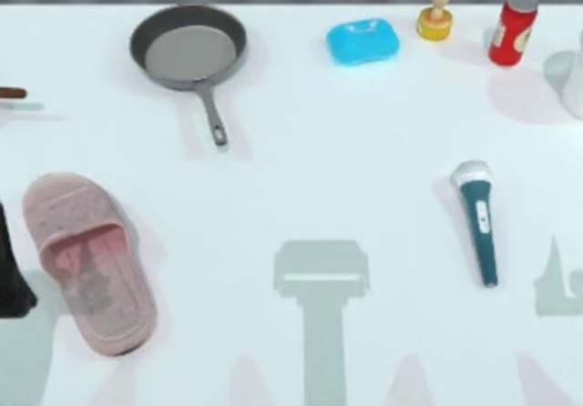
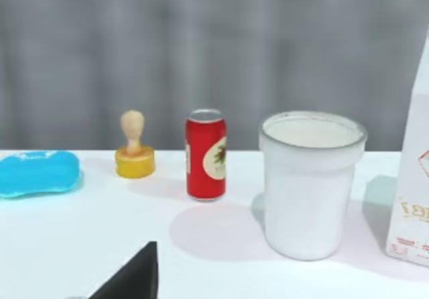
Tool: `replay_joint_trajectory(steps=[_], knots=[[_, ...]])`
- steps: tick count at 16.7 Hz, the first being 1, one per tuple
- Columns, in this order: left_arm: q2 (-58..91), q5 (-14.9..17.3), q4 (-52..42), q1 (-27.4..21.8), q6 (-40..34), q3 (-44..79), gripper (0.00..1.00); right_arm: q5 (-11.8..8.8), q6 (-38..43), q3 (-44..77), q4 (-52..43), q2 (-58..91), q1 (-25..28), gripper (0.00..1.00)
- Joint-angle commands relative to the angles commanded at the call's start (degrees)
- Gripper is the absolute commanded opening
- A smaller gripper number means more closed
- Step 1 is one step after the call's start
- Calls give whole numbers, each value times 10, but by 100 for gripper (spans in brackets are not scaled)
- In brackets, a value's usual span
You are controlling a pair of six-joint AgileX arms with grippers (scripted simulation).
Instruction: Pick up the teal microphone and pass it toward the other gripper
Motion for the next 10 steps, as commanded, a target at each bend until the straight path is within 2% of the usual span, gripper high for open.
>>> replay_joint_trajectory(steps=[5, 10], knots=[[0, 0, 0, 0, 0, 0, 100, 0, 12, 33, -24, 36, 12, 100], [0, 0, 0, 0, 0, 0, 100, 5, 60, 170, -125, 217, 56, 100]])
